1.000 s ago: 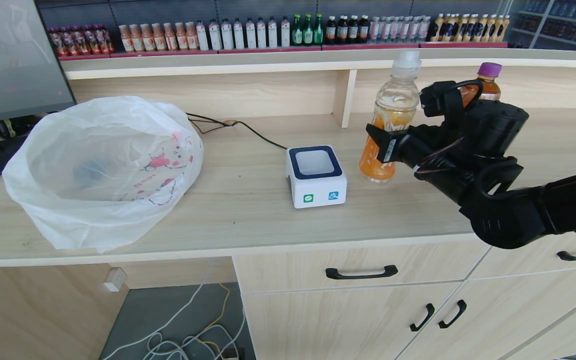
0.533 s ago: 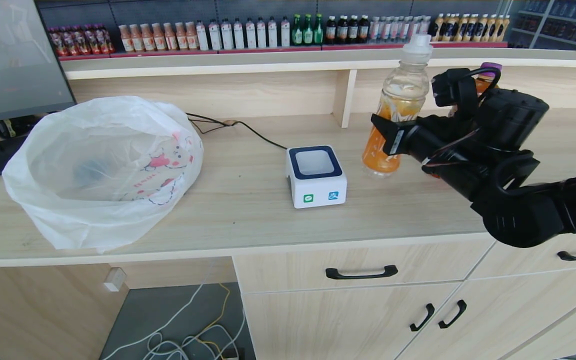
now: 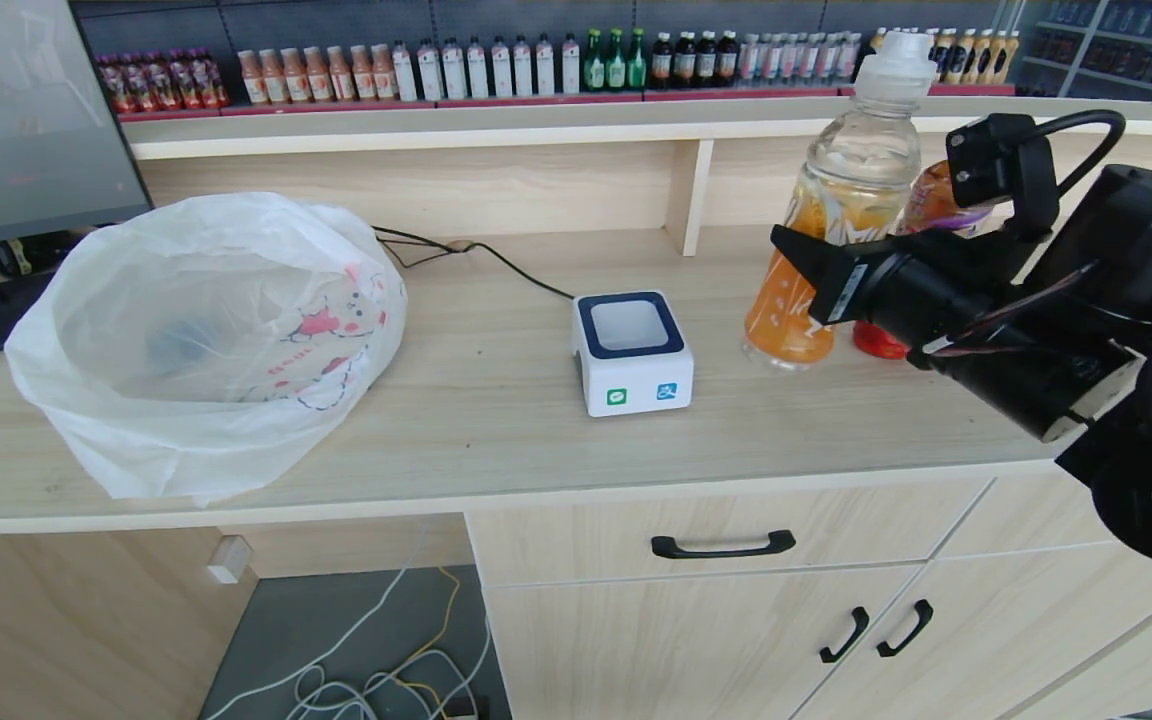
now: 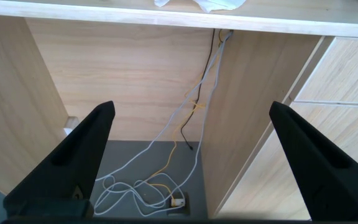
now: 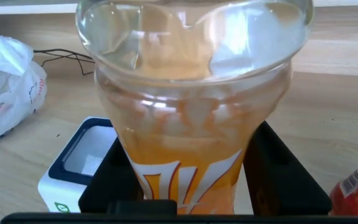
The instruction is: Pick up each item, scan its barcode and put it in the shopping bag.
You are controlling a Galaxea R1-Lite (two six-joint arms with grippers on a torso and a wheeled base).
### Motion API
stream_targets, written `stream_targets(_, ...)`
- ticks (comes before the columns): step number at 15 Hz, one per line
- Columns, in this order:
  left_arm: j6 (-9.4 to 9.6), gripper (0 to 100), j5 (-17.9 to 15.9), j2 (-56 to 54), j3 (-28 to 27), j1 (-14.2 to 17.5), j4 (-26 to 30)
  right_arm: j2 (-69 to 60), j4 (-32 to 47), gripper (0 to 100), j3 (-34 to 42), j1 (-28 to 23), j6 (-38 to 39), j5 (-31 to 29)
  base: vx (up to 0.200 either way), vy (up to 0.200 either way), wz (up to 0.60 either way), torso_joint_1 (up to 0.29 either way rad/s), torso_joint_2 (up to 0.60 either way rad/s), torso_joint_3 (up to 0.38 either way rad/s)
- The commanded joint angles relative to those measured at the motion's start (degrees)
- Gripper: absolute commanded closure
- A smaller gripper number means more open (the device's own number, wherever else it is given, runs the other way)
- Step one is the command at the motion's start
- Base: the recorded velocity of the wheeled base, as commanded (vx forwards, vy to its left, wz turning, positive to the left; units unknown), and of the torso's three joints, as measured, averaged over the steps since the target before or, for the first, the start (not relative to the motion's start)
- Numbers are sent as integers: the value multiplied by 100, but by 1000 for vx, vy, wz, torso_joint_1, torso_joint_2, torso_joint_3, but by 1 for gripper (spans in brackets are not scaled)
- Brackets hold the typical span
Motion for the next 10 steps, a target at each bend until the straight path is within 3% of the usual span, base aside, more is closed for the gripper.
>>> stream_targets(1, -4, 0, 1, 1, 0, 4, -1, -622, -16, 100, 514, 100, 16, -14, 0, 0, 0, 0, 0, 0)
stream_targets(4, 5, 0, 1, 1, 0, 4, -1, -912, -113, 100, 1112, 100, 104, -6, 0, 0, 0, 0, 0, 0)
stream_targets(10, -4, 0, 1, 1, 0, 4, -1, -947, -1448, 100, 2307, 416, 130, -32, 0, 0, 0, 0, 0, 0)
